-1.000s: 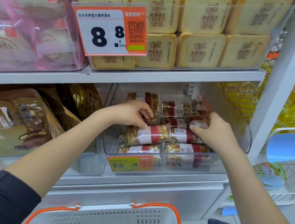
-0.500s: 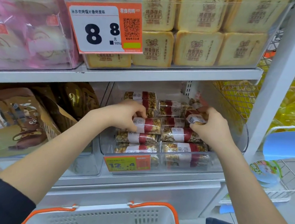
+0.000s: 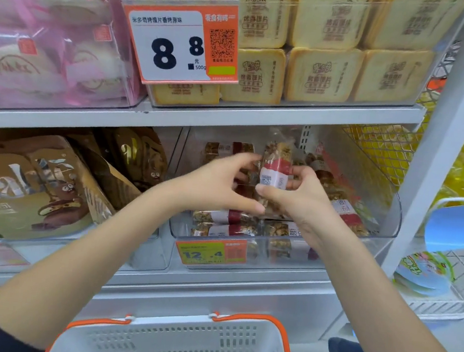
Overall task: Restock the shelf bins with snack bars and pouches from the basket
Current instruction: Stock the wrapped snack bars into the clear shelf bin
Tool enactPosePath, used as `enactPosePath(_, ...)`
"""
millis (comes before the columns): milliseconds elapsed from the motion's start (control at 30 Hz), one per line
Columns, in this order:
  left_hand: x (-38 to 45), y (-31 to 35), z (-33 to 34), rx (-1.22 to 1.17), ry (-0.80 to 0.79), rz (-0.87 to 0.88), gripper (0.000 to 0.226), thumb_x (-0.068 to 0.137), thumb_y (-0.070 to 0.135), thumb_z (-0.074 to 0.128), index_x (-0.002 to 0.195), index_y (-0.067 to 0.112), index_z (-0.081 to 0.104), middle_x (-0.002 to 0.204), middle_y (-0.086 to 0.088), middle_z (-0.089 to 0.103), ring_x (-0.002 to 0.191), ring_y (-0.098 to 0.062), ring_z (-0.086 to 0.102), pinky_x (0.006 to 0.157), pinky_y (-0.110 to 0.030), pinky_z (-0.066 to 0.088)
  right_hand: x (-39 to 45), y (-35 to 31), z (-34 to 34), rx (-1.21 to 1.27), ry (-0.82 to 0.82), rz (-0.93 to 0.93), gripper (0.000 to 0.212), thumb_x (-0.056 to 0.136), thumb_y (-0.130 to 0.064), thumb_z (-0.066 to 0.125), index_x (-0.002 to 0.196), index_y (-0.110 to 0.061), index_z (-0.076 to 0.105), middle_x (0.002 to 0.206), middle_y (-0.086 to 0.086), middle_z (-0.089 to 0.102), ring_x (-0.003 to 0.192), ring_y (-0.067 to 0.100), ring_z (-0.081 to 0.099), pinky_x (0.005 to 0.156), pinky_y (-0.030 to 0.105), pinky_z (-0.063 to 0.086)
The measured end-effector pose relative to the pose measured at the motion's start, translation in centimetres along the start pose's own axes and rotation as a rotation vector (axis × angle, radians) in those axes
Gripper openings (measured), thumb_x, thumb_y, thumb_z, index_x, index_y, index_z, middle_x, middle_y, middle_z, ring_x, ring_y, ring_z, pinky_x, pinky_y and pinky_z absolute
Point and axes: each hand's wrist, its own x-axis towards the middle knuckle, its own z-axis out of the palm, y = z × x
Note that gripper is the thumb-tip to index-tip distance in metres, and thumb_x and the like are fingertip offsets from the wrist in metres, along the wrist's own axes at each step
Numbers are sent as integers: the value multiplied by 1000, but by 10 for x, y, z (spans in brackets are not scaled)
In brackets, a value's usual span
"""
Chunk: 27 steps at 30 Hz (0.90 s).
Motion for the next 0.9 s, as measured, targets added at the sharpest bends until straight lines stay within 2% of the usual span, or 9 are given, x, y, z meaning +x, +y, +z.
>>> enactPosePath(67, -1, 3, 17, 4, 74, 73, 70, 71, 29, 81, 129, 27, 43, 107, 27, 45, 97, 1, 49, 79, -10, 40, -2, 0, 10, 145, -40, 38, 63, 66, -17, 86, 113, -15, 45, 105, 10, 65, 94, 23, 69, 79, 41, 57)
enactPosePath(133, 2, -3, 19, 17, 157, 116, 44, 72, 22, 80, 108, 25, 55, 97, 19, 56, 90, -5, 53, 74, -17, 40, -2, -2, 11, 264, -81, 56, 69, 68, -25, 85, 120, -7, 45, 110, 14, 65, 98, 26, 69, 75, 42, 59)
enactPosePath(233, 4, -19, -3, -27, -18, -23, 53, 74, 17, 79, 122, 24, 60, 106, 9, 66, 93, -6, 63, 84, -23, 50, -1, -12, -9, 325, 3, 2, 56, 81, -28, 74, 123, -13, 40, 112, 7, 62, 95, 18, 68, 68, 32, 59)
enactPosePath(333, -2, -27, -26, -53, -118, -121, 73, 73, 17, 80, 134, 36, 46, 113, 7, 63, 97, -7, 65, 91, -28, 52, -1, -14, -27, 121, -83, -54, 33, 87, -17, 68, 116, -18, 53, 98, 4, 66, 75, 12, 69, 58, 29, 58)
enactPosePath(433, -7, -28, -35, 21, -103, -97, 70, 73, 17, 80, 129, 41, 46, 113, 12, 58, 97, -8, 61, 86, -29, 53, -1, -5, -19, -43, -109, -7, 7, 86, -10, 69, 90, -10, 63, 89, 12, 63, 72, 18, 67, 60, 39, 60)
enactPosePath(500, -9, -25, -31, 258, -172, -67, 61, 74, 24, 78, 125, 38, 47, 113, 15, 52, 98, -4, 53, 82, -20, 46, -1, 0, -9, -141, -76, 19, 15, 86, -11, 69, 81, -8, 56, 78, 11, 58, 67, 16, 61, 59, 35, 60)
enactPosePath(600, -10, -27, -21, 497, -255, -45, 46, 74, 27, 78, 114, 29, 55, 111, 10, 54, 97, -10, 50, 82, -26, 44, 2, 5, -1, -397, -87, -31, 21, 83, -15, 73, 78, -12, 53, 70, 4, 61, 64, 14, 63, 59, 30, 59)
enactPosePath(733, -9, -30, -16, 584, -297, -124, 42, 73, 38, 78, 112, 29, 64, 97, 13, 58, 89, -6, 52, 72, -26, 47, 2, 11, 6, -687, -132, -173, 24, 80, -17, 76, 77, -18, 52, 70, 0, 63, 62, 10, 57, 57, 21, 46)
enactPosePath(900, -13, -28, -17, 600, -277, -113, 43, 73, 41, 77, 113, 31, 65, 82, 21, 54, 74, 3, 51, 54, -16, 37, -1, 4, -2, -737, -237, -284, 24, 74, -27, 80, 90, -24, 62, 81, -5, 56, 64, 4, 48, 61, 19, 40)
